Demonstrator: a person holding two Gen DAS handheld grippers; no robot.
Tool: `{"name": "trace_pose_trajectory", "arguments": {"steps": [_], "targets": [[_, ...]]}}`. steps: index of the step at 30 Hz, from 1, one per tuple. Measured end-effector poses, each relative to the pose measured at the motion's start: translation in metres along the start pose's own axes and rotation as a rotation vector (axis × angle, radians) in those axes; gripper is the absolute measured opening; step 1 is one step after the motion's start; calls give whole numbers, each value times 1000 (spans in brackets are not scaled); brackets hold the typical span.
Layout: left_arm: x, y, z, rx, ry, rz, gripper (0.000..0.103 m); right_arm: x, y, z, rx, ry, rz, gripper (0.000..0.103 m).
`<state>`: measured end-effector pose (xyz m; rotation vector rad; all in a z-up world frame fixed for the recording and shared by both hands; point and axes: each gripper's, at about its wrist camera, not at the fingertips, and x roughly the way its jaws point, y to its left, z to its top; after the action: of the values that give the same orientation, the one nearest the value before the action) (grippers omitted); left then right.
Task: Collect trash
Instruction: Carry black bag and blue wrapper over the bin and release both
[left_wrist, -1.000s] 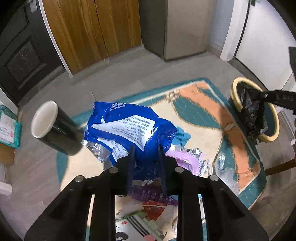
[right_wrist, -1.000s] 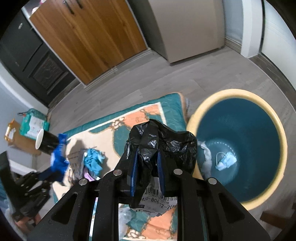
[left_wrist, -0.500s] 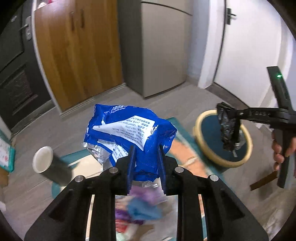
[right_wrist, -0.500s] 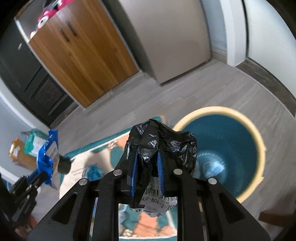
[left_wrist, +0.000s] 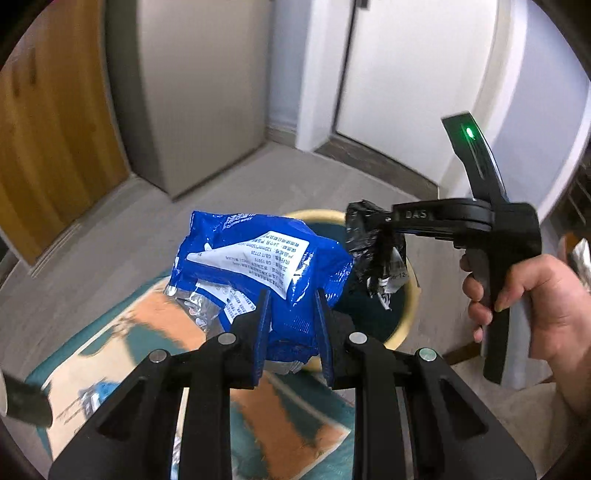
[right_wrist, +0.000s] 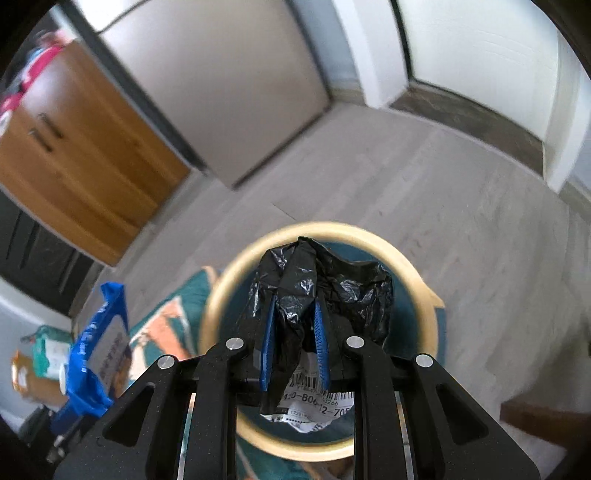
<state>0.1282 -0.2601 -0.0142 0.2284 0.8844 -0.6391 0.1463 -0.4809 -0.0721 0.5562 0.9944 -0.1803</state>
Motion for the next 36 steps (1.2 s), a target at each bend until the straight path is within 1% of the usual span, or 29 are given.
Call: {"name": "trace_pose_trajectory", "arguments": {"steps": [3, 5, 6, 7, 8, 10, 13, 15, 17, 19, 21, 23, 24, 27, 29, 30, 33, 36], "targets": [[27, -17, 8, 46, 30, -2, 24, 6, -10, 1, 58, 11, 14, 21], [38, -27, 13, 83, 33, -14, 24, 7, -9, 2, 54, 6, 23, 21], [40, -30, 15, 95, 32, -8, 24, 5, -11, 2, 54, 0, 28, 22], [42, -33, 15, 104, 31, -5, 28, 4, -12, 3, 58, -5, 30, 27], [44, -33, 17, 105, 32, -6, 39, 3, -14, 3, 69, -13, 24, 33], [41, -30, 14, 99, 21, 14, 54, 1, -18, 2, 99, -20, 15, 40], [37, -21, 11, 65, 14, 12, 54, 6, -24, 2, 131, -3, 21, 40], [34, -16, 8, 46, 20, 12, 54, 7, -24, 3, 135, -1, 23, 44], [30, -9, 3, 34, 26, 26, 54, 6, -21, 3, 128, -6, 30, 51], [20, -5, -3, 21, 27, 35, 54, 5, -16, 2, 107, -10, 31, 55], [9, 0, -10, 5, 26, 46, 58, 4, -11, 2, 81, -17, 30, 62], [-5, 5, -17, -12, 21, 56, 67, 1, -6, 1, 57, -30, 27, 75], [-13, 8, -21, -21, 16, 61, 68, -1, -4, 0, 47, -39, 24, 77], [-39, 23, -30, -54, -2, 81, 82, -7, 6, -5, 21, -52, 29, 86], [-56, 32, -34, -78, -23, 112, 96, -11, 15, -10, 0, -53, 41, 91], [-67, 39, -37, -97, -37, 126, 97, -15, 19, -12, -11, -56, 45, 92], [-89, 60, -46, -146, -50, 162, 97, -27, 35, -18, -60, -77, 58, 96], [-112, 81, -59, -179, -60, 212, 97, -36, 53, -26, -108, -88, 50, 97]]}}
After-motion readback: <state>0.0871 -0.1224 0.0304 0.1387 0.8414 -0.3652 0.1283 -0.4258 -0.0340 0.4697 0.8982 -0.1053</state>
